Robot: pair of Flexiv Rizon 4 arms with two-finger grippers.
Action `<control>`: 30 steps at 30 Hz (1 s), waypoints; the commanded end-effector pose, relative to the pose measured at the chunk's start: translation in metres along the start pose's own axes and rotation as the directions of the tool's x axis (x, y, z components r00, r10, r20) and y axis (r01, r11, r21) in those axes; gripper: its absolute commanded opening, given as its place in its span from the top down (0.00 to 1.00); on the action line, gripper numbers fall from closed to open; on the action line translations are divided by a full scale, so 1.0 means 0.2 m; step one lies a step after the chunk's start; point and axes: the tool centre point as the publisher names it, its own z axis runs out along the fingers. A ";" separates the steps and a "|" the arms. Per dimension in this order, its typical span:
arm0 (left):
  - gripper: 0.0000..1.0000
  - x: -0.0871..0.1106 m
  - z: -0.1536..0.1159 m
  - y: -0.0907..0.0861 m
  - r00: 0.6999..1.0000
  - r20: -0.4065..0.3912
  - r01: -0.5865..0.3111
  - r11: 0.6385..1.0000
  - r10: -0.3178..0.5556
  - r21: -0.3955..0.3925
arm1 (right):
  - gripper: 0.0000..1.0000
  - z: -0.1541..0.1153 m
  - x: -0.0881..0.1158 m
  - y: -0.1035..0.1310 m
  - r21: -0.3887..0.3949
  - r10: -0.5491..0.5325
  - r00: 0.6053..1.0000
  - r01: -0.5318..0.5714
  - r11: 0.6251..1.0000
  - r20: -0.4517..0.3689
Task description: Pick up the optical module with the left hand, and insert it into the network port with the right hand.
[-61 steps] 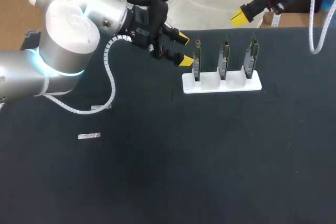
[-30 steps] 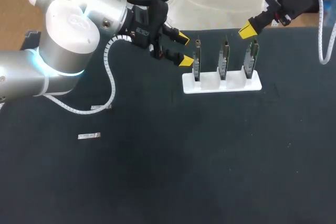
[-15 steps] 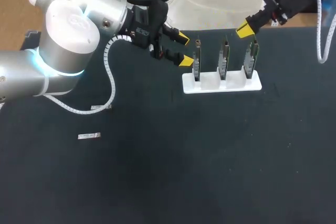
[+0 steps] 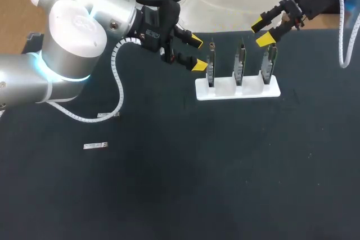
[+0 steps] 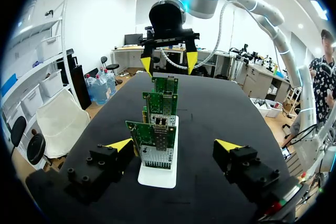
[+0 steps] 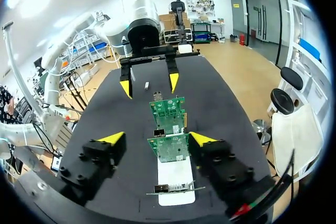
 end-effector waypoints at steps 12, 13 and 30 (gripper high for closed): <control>0.00 -0.04 -0.09 -0.01 0.999 -0.005 -0.036 0.999 0.036 -0.029 | 0.00 0.00 0.00 0.01 0.005 0.000 1.000 0.000 1.000 0.000; 0.00 -0.04 -0.11 -0.02 0.999 -0.016 -0.044 0.999 0.044 -0.031 | 0.00 0.00 0.00 0.01 0.005 0.000 1.000 0.000 1.000 0.000; 0.00 0.33 -0.49 -0.24 0.891 -0.452 -0.026 0.991 -0.037 -0.132 | 0.00 0.00 0.00 0.01 0.005 0.000 1.000 0.000 1.000 0.000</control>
